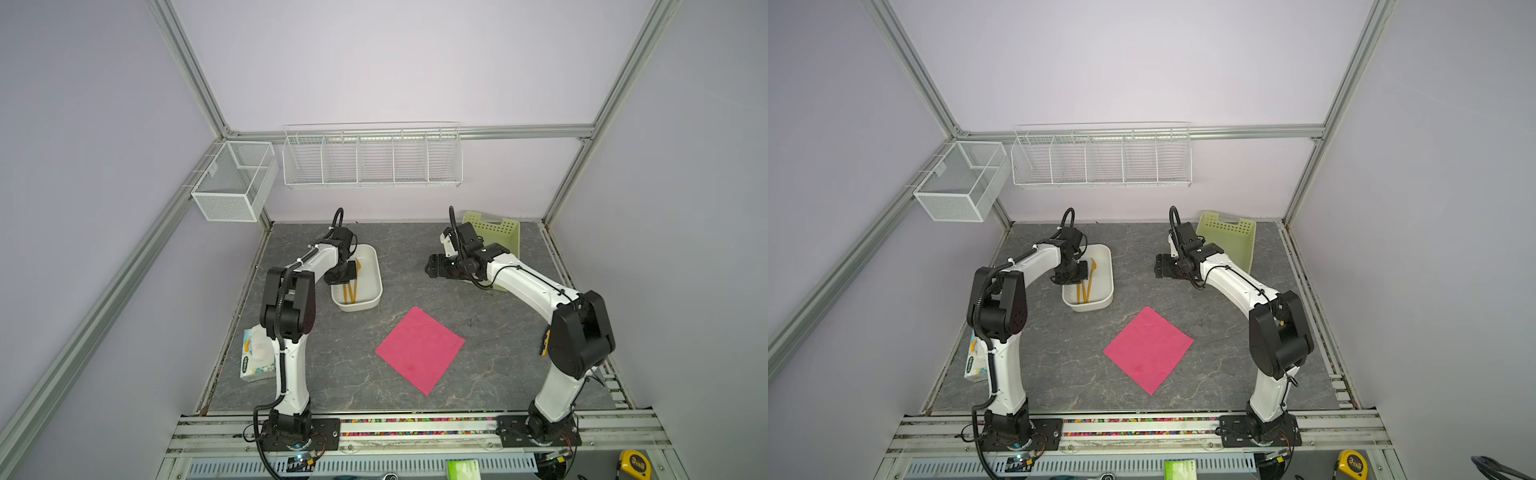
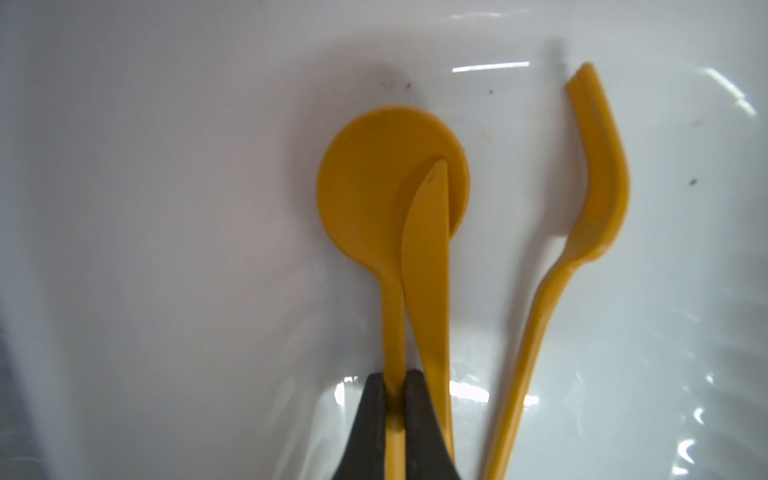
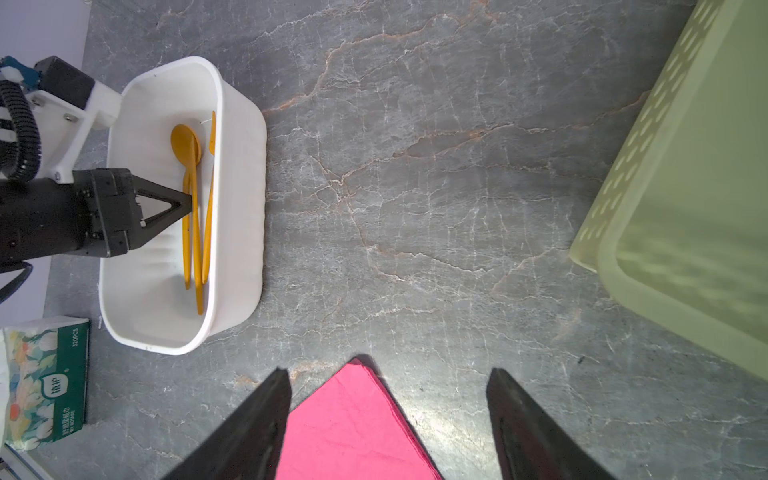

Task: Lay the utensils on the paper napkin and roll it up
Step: 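Lower the left gripper into the tub and close on the yellow spoon handle, then lift the yellow spoon with the left gripper and carry it over the pink napkin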

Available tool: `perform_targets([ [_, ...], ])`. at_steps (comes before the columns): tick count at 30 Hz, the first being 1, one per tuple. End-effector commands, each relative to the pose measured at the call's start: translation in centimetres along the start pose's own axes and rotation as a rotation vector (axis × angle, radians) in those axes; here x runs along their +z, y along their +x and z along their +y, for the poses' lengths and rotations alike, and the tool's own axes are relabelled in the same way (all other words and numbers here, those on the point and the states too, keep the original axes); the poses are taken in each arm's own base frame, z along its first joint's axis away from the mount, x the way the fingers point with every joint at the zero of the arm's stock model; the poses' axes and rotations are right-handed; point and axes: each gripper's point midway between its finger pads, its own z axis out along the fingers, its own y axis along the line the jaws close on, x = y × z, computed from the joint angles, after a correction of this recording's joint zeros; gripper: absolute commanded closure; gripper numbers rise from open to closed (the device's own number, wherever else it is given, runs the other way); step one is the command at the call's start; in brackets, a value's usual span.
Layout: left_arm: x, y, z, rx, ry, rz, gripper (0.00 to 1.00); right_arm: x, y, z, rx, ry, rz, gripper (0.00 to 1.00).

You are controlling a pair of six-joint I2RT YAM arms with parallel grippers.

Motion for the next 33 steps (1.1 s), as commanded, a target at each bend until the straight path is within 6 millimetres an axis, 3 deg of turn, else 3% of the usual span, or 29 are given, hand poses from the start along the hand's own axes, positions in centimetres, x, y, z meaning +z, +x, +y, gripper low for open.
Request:
perform_targets([
  [1,-3.3,-1.1,-0.5,-0.016,0.04,-0.054,0.95,-1.5,0.1,0.5,0.007,-0.009,-0.016,0.22],
  [12,-8.3,-1.5,-1.7,-0.026,0.111,-0.11,0.95,-3.3,-0.3,0.2,-0.001,0.016,-0.063,0.23],
  [25,-12.9,-0.1,-2.4,-0.011,0.14,-0.143,0.95,-5.9,-0.7,-0.1,-0.023,0.03,-0.114,0.23],
  [33,-15.2,2.0,-5.1,0.004,0.186,-0.152,0.95,-7.6,-0.5,-1.0,-0.022,0.034,-0.134,0.23],
])
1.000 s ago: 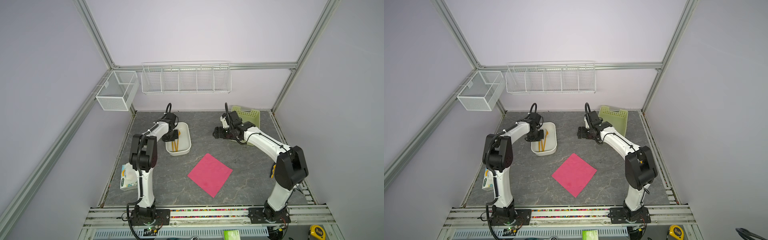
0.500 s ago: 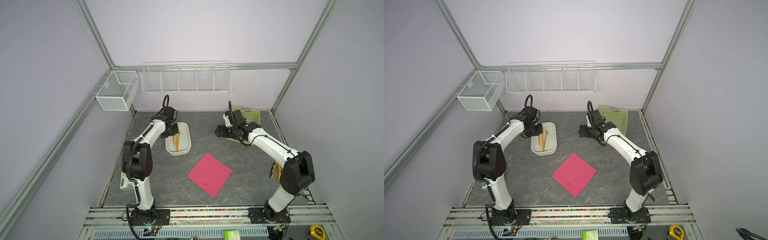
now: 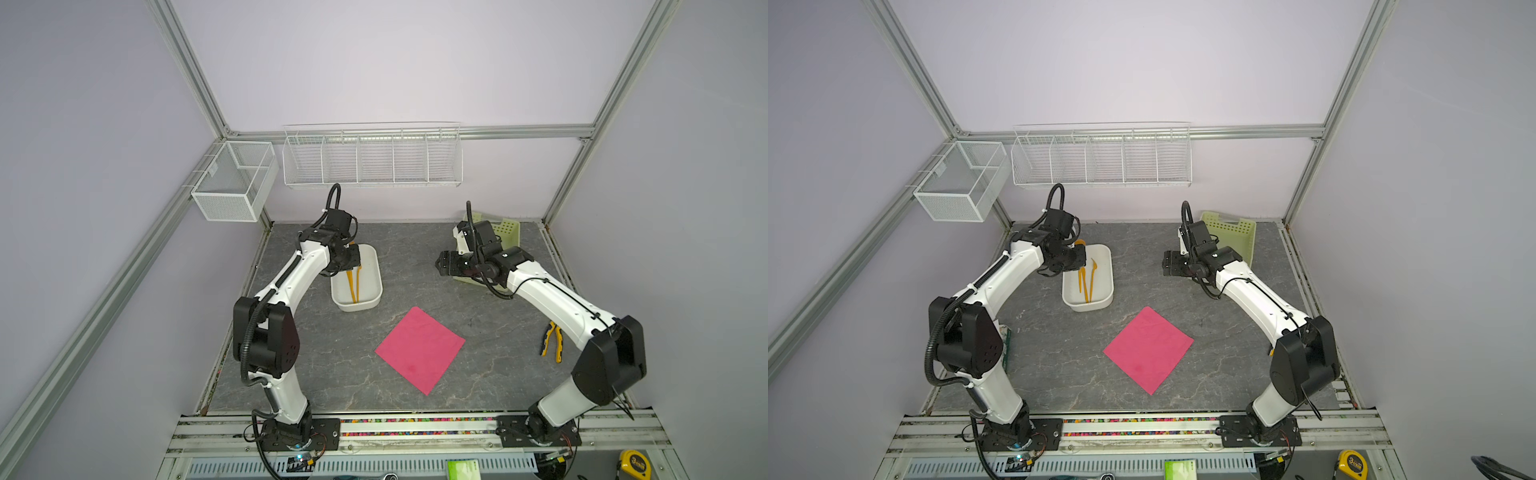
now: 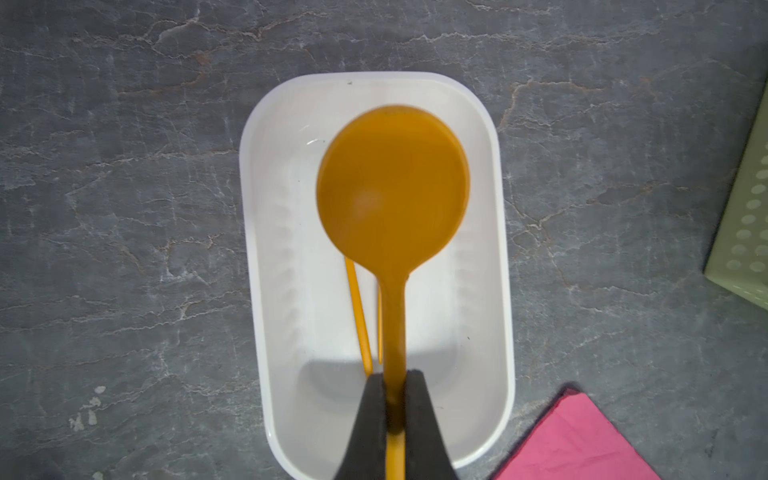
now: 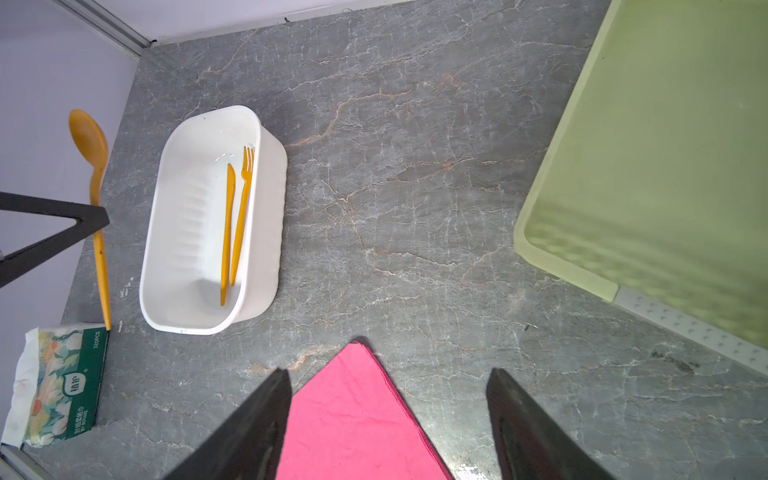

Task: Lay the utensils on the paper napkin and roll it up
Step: 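Lift the yellow spoon with the left gripper and carry it over the pink napkin, then lower the spoon onto the napkin and open the left gripper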

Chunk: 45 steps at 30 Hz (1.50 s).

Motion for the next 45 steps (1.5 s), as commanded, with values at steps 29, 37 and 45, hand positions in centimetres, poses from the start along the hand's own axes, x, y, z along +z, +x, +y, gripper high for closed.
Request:
perform_targets([
  [29,1.6,20.5,-12.0,-0.078,0.056,0.064,0.95,-7.2,4.9,-10.1,-0.091,0.154,-0.036,0.18],
  [37,3.3,21.9,-13.9,-0.029,0.031,0.101,0.95,-7.7,5.0,-10.3,-0.061,0.11,-0.049,0.17],
  [45,4.6,22.9,-15.3,0.037,0.02,0.14,0.95,-8.1,5.1,-10.4,-0.05,0.099,-0.062,0.17],
])
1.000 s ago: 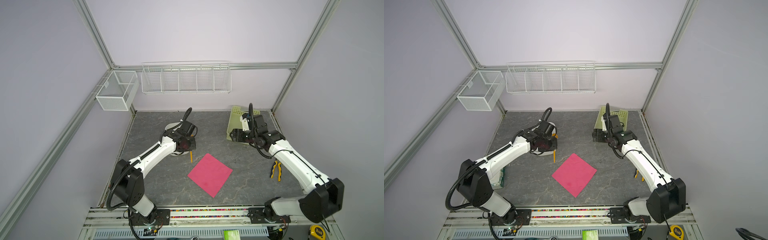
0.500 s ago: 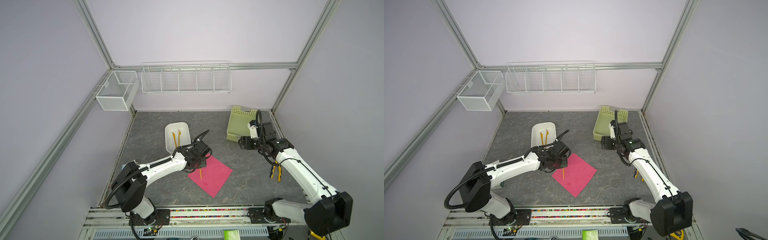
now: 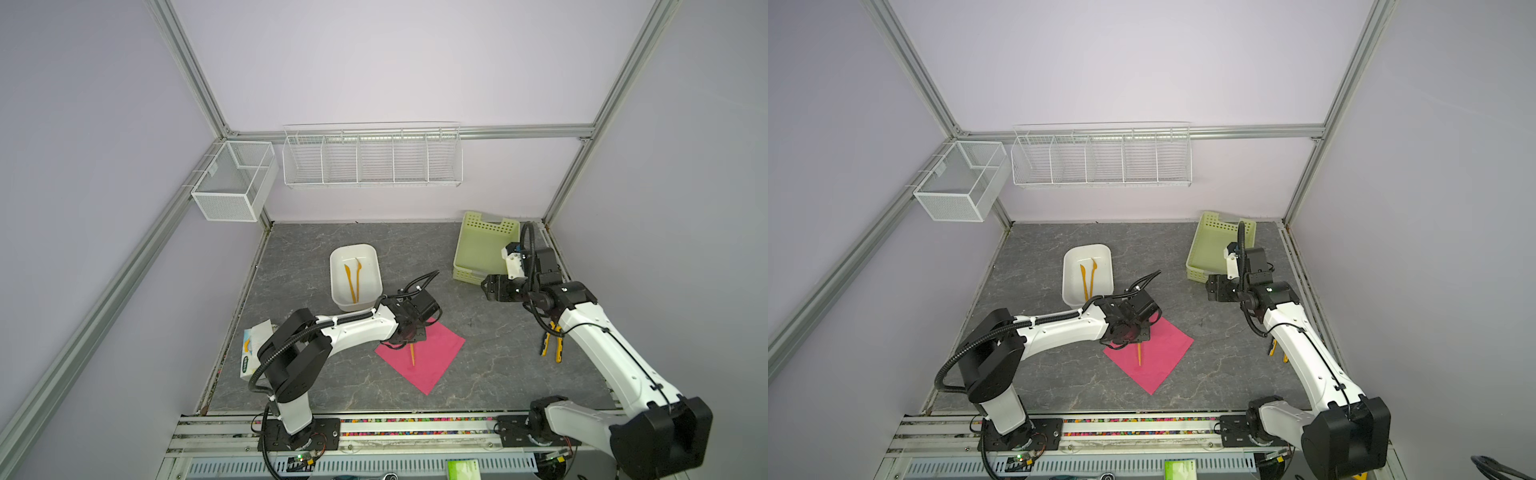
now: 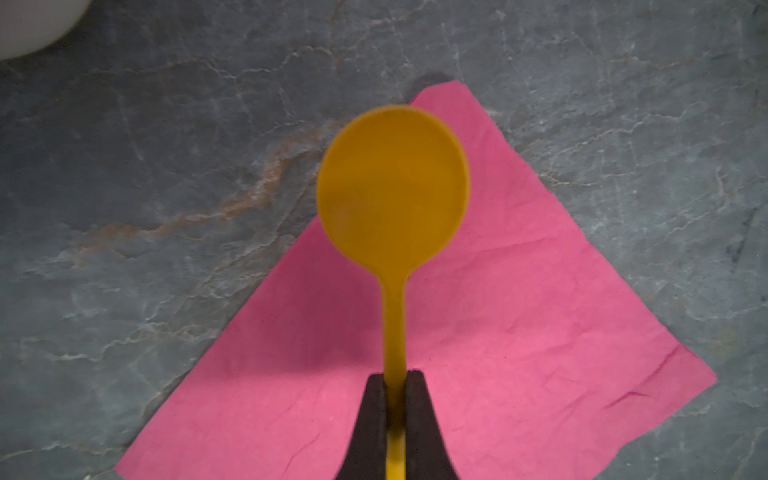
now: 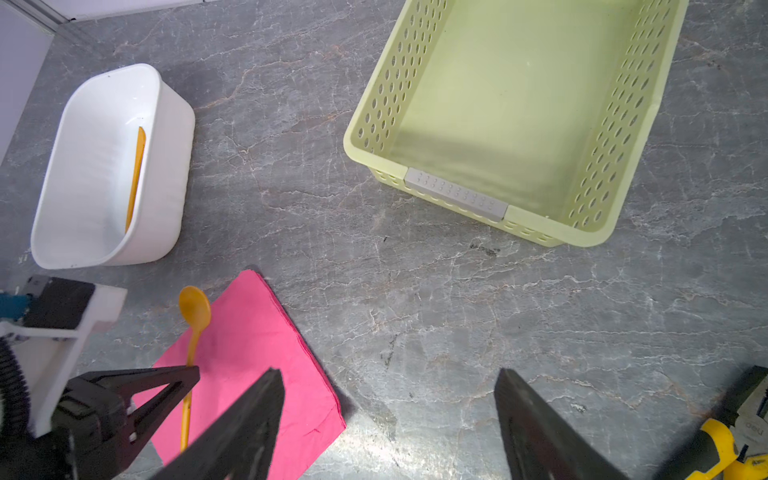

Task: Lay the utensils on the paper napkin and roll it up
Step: 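Lower the spoon onto the napkin and open the left gripper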

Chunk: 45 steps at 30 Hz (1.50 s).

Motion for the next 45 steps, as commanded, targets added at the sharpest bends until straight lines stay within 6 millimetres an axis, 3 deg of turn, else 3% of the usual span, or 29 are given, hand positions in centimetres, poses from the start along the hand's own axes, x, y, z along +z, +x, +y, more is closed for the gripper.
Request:
perform_targets([
  [1,0.2,-0.2,-0.7,0.014,-0.005,-0.006,0.95,-0.3,0.0,0.0,-0.011,-0.019,-0.017,0.17],
  [15,0.6,0.6,0.9,0.001,-0.079,0.023,0.94,-0.5,-0.1,-0.7,0.033,-0.038,-0.021,0.17],
  [29,1.8,1.4,0.9,0.012,-0.093,0.059,0.94,-0.4,0.1,-0.7,0.037,-0.047,-0.014,0.17],
  [45,1.9,1.3,0.2,-0.007,-0.07,0.069,0.93,-0.1,0.3,-0.8,0.043,-0.044,-0.004,0.16],
])
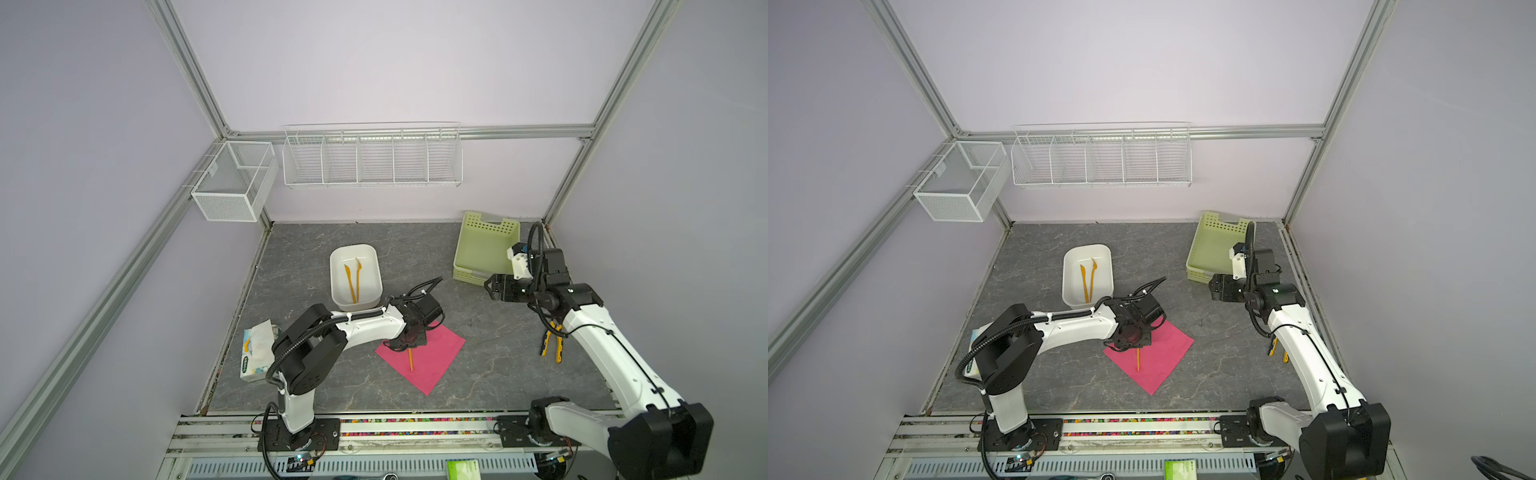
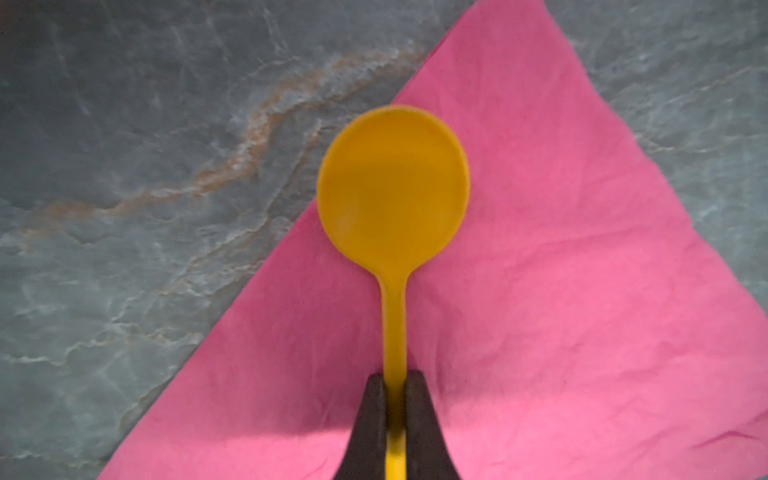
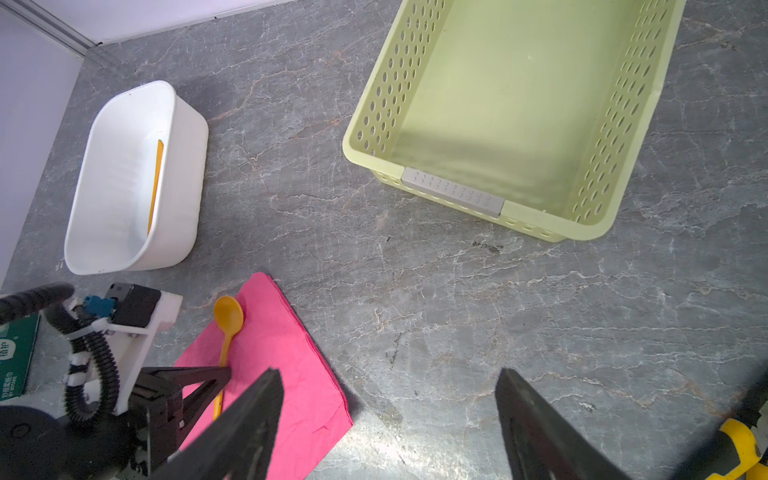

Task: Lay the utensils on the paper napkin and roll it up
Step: 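Lower the spoon onto the napkin and open the left gripper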

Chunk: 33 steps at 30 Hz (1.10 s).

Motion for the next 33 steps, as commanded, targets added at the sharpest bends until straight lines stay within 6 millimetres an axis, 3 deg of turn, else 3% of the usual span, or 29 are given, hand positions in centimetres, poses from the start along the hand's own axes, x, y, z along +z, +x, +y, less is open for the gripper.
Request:
perform_targets([
  [1,-0.1,-0.3,-0.7,-0.02,0.005,-0.001,0.93,0.2,0.3,-0.1,-0.003,-0.008,0.002,0.16],
  [17,-0.3,-0.6,0.2,-0.041,-0.043,-0.019,0.84,0.5,0.4,-0.1,0.006,-0.017,0.012,0.15],
  [33,-0.6,-1.3,0.7,-0.07,-0.057,-0.048,0.88,0.3,0.4,-0.1,0.008,-0.021,0.009,0.15],
])
